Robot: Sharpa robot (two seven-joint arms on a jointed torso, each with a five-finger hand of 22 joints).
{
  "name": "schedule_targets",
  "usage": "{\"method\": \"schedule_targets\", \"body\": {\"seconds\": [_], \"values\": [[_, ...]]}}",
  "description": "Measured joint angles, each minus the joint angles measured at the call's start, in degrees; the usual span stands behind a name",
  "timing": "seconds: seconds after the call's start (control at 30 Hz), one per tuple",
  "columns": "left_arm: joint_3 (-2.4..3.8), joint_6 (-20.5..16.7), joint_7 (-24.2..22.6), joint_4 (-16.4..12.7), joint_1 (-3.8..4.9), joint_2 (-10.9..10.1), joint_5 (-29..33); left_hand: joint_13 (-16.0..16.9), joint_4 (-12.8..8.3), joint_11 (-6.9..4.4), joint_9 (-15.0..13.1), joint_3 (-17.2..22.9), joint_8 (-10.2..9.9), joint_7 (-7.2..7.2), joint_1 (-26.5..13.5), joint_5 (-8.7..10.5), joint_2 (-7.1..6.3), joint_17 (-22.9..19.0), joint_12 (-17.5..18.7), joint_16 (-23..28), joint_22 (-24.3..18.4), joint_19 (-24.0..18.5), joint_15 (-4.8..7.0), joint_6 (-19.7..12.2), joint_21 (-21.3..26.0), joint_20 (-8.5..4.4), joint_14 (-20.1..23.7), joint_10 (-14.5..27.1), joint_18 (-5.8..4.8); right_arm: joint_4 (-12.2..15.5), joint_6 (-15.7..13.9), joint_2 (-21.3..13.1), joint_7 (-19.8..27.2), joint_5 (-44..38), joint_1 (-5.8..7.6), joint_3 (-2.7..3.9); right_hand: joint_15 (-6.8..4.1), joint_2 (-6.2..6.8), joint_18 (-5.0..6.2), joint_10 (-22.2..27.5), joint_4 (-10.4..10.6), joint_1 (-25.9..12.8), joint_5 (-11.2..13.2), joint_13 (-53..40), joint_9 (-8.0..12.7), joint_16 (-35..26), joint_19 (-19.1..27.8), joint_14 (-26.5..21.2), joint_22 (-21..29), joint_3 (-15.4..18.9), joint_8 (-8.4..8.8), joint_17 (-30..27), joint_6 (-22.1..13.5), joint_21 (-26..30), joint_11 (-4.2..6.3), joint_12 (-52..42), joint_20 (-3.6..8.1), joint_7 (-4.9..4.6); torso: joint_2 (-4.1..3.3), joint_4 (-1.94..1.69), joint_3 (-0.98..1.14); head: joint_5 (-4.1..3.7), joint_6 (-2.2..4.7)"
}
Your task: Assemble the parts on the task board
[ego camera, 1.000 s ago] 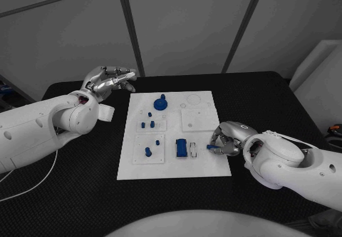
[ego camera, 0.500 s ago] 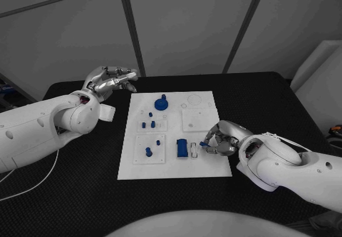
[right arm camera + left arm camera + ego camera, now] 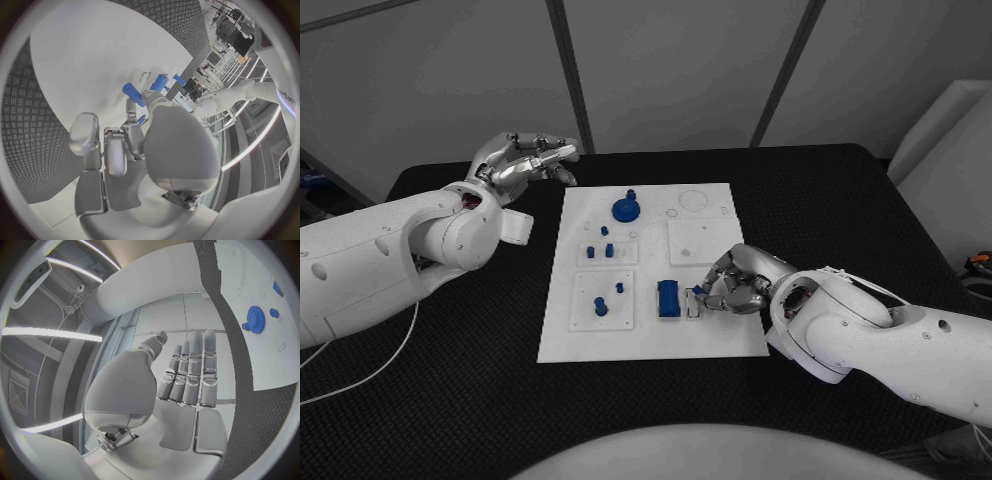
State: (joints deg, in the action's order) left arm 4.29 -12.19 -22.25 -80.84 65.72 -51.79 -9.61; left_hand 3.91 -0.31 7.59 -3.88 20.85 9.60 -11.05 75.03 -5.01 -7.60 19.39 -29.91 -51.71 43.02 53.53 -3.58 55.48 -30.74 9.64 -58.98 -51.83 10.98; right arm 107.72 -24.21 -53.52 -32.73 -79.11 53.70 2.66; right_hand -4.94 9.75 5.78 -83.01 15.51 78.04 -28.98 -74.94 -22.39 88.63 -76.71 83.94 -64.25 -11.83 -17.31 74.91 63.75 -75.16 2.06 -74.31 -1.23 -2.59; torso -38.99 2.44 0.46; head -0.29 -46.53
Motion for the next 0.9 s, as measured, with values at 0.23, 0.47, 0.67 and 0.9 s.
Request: {"method": "schedule_targets", "body": {"seconds": [0.23, 0.47, 0.67, 0.9], "values": [[0.0, 0.0, 0.0, 0.0, 0.0, 0.0, 0.0, 0.0, 0.0, 0.0, 0.0, 0.0, 0.0, 0.0, 0.0, 0.0, 0.0, 0.0, 0.0, 0.0, 0.0, 0.0, 0.0, 0.0, 0.0, 0.0, 0.0, 0.0, 0.0, -0.7, 1.7, 1.1, -0.6, 0.9, 0.0, 0.0, 0.0, -0.01, 0.0, -0.2, 1.0, -3.0, -2.0, 0.0, -2.4, 0.0, 0.0, 0.0, -0.1, 1.0, -0.44, 0.0, 0.7, 0.0, 0.21, -0.1, 0.0, 0.27, 0.0, 0.0, 0.0, 0.02, -0.08], [0.0, 0.0, 0.0, -0.1, 0.0, 0.1, 0.0, 0.0, 0.0, 0.0, 0.0, 0.0, 0.0, 0.0, 0.0, 0.0, 0.0, 0.0, 0.0, 0.0, 0.0, 0.0, 0.0, 0.0, 0.0, 0.0, 0.0, 0.0, -0.01, -1.6, 2.7, 1.9, -1.1, 1.3, 0.0, -0.01, -0.41, -0.65, 0.0, -0.8, 1.0, -5.6, -2.3, 0.0, -3.3, 0.2, -0.2, 0.0, -0.5, 3.1, -1.48, 0.0, 2.0, -0.2, 0.4, -1.6, 0.21, 1.15, 0.01, 0.0, 0.02, 0.09, -0.09], [0.0, 0.1, 0.0, -0.1, 0.0, 0.1, 0.0, 0.0, 0.0, 0.0, 0.0, 0.0, 0.0, 0.0, 0.0, 0.0, 0.0, 0.0, 0.0, 0.0, 0.0, 0.0, 0.0, 0.0, 0.0, 0.0, 0.0, 0.0, 0.0, -1.8, 3.3, 2.3, -1.5, 1.3, 0.03, 0.0, -0.41, -1.33, 0.0, -0.8, 1.0, -7.0, -2.1, 0.0, -4.0, 0.4, -0.2, 0.0, -0.6, 4.7, -2.25, 0.0, 2.3, -0.2, 0.4, -2.4, 0.21, 1.54, 0.01, 0.0, 0.03, 0.16, -0.13], [0.0, 0.1, 0.1, -0.1, 0.0, 0.1, 0.0, 0.0, 0.0, 0.0, 0.0, 0.0, 0.0, 0.0, 0.0, 0.0, 0.0, 0.0, 0.0, 0.0, 0.0, 0.0, 0.0, 0.0, 0.0, 0.0, 0.0, 0.0, 0.0, -1.9, 3.7, 2.5, -1.8, 1.2, 0.03, 0.01, -0.61, -1.27, 0.0, -0.8, 1.0, -7.9, -1.3, 0.0, -4.1, 0.4, -0.4, 0.2, -0.8, 5.8, -2.46, 0.0, 2.6, -0.2, 0.4, -2.7, 0.42, 1.73, 0.02, 0.0, 0.03, 0.28, -0.17]]}}
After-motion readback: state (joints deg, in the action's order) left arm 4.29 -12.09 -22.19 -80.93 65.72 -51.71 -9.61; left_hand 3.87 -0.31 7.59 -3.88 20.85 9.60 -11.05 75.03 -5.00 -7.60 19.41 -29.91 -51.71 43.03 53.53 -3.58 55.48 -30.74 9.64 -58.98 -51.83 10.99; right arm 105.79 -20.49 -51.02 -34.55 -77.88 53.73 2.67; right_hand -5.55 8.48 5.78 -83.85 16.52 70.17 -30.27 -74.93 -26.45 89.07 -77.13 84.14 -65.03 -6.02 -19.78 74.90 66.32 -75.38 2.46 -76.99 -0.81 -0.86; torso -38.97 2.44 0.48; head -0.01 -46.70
